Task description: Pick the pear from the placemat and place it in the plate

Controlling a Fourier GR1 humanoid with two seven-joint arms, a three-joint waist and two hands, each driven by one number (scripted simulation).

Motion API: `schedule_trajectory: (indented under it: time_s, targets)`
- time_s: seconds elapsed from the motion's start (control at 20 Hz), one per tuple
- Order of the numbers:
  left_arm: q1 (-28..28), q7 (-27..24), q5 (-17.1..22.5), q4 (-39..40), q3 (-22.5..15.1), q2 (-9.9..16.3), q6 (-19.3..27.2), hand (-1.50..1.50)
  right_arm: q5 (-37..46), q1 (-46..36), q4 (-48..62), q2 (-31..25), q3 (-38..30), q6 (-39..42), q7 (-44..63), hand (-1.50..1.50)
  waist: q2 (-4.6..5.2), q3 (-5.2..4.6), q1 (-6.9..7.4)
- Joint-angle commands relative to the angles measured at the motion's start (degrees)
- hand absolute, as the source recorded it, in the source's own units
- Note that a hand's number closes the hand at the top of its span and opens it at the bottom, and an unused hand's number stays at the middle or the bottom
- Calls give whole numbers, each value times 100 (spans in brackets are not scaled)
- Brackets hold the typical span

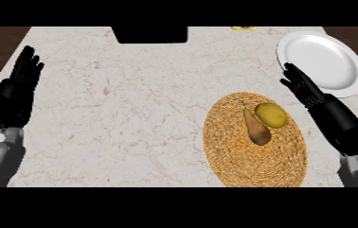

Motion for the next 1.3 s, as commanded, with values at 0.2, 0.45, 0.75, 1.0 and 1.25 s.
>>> schedule_trajectory:
  time_s: [0.2, 0.45, 0.75, 1.0, 1.25]
  targets:
    - [594, 586, 164, 251, -933, -951, -321, 0, -1334, -1800, 1579, 13, -800, 943, 189, 150, 330, 8, 550]
    - [800, 652, 281, 279, -1447, -1542, -528, 0, 263, -1962, 3038, -451, -935, 291, -503, -150, 345, 17, 499]
    - [1308, 926, 280, -342, -1436, -1398, -456, 0, -80, -2603, 4838, -500, -1351, 1508, -1997, -150, 225, 15, 389]
    - [1056, 954, 199, -53, -1315, -1525, -382, 0, 574, -3243, 5590, -938, -941, 2312, -2233, -150, 226, 6, 307]
    - [1007, 698, 180, 248, -1223, -1534, -488, 0, 1360, -3530, 5038, -1383, 79, 3323, -1859, -150, 224, -9, 286]
